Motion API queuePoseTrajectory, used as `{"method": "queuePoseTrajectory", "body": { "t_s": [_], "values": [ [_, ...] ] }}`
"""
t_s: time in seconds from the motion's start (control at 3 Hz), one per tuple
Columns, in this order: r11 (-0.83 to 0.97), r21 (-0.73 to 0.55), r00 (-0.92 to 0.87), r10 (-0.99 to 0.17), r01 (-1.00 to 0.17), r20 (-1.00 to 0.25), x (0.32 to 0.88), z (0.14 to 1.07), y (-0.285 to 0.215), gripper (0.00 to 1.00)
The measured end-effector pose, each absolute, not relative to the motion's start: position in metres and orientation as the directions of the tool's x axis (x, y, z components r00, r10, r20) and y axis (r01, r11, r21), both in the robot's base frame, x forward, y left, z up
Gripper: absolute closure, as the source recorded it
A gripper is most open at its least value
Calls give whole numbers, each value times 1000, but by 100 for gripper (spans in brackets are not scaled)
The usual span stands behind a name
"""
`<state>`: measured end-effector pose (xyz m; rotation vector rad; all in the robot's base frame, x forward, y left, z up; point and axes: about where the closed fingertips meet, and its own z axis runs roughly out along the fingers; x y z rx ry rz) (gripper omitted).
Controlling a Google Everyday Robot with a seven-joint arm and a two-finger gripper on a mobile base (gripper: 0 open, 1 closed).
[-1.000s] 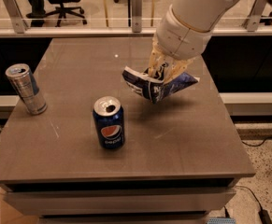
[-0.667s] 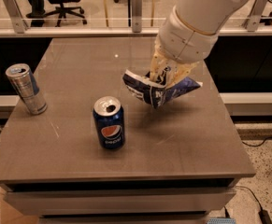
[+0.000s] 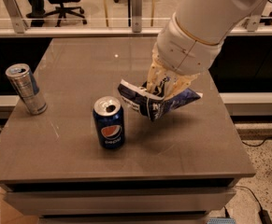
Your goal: Move blue chip bag near pepsi can
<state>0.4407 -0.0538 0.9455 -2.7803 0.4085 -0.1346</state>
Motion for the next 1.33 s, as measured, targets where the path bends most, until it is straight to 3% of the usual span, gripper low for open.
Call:
{"method": "queuePoseTrajectory", "body": {
  "t_s": [1.33],
  "values": [
    [-912, -318, 959, -281, -259, 26, 424, 934, -50, 100]
  ]
}}
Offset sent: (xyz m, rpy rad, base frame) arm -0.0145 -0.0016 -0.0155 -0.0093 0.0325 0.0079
